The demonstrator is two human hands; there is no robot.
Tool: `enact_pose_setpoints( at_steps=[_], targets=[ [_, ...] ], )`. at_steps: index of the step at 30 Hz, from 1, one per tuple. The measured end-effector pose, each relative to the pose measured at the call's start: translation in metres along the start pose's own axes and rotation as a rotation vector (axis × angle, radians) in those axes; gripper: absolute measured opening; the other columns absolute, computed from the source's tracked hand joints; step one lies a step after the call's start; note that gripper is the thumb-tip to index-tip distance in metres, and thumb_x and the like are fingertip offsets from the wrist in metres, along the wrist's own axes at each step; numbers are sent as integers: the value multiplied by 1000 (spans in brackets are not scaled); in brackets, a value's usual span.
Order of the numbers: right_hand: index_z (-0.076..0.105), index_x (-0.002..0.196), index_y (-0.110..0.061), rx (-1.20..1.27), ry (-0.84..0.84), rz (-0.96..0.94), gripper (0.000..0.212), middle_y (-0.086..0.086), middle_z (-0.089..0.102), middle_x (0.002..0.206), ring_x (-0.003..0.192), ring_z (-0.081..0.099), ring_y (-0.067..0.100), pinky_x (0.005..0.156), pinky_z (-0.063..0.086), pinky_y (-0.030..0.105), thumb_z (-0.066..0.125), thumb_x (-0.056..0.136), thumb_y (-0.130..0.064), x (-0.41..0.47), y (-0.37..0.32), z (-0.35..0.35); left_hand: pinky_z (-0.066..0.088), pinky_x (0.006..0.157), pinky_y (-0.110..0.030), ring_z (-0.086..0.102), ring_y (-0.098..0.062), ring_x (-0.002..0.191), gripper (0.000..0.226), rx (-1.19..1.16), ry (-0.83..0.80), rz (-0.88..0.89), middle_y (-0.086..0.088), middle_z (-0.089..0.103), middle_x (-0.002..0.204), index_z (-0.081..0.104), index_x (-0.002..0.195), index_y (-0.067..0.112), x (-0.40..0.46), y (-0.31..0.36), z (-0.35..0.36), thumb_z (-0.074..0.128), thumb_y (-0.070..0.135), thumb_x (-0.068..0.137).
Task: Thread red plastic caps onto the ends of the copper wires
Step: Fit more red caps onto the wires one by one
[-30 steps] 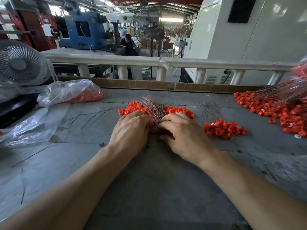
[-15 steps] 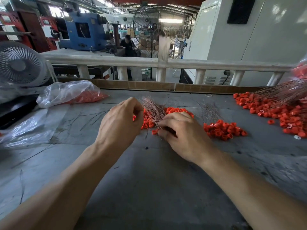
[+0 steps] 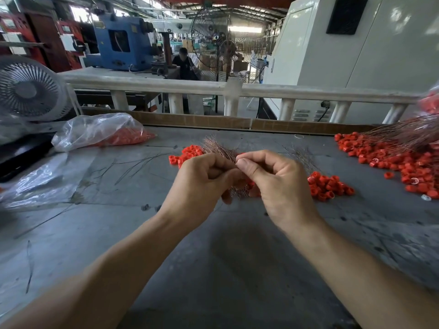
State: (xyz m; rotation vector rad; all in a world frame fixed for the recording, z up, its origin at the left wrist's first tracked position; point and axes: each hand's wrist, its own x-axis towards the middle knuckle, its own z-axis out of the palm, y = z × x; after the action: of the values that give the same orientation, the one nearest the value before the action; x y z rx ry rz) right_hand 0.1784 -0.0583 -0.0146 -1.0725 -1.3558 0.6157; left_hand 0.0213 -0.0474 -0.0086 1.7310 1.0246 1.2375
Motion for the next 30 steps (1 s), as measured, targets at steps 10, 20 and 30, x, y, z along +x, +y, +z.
enact_pose_setpoints(
  at_steps=[10, 20, 30],
  targets=[
    [78, 95, -27, -243, -176, -24, 7, -11, 75, 79, 74, 68, 5, 66, 53, 25, 72, 94, -23, -5, -6, -5, 46, 57, -18, 57, -3, 62, 14, 151, 69, 179, 9, 71, 79, 74, 91, 27, 0, 0, -7, 77, 14, 88],
    [77, 86, -22, -121, -165, 14, 6, -7, 73, 71, 63, 61, 1, 61, 48, 17, 77, 90, -18, -8, -12, -5, 42, 53, -19, 52, -7, 57, 11, 46, -21, 113, 10, 66, 67, 72, 84, 18, 4, -1, -15, 71, 11, 92],
    [73, 82, -19, -180, -171, 114, 13, 0, 74, 68, 47, 64, 15, 50, 49, 23, 72, 94, -14, -8, -10, -8, 38, 44, -15, 49, -6, 51, 9, 0, 21, -73, 2, 65, 64, 72, 83, 11, 11, -5, -35, 71, 14, 92]
  ],
)
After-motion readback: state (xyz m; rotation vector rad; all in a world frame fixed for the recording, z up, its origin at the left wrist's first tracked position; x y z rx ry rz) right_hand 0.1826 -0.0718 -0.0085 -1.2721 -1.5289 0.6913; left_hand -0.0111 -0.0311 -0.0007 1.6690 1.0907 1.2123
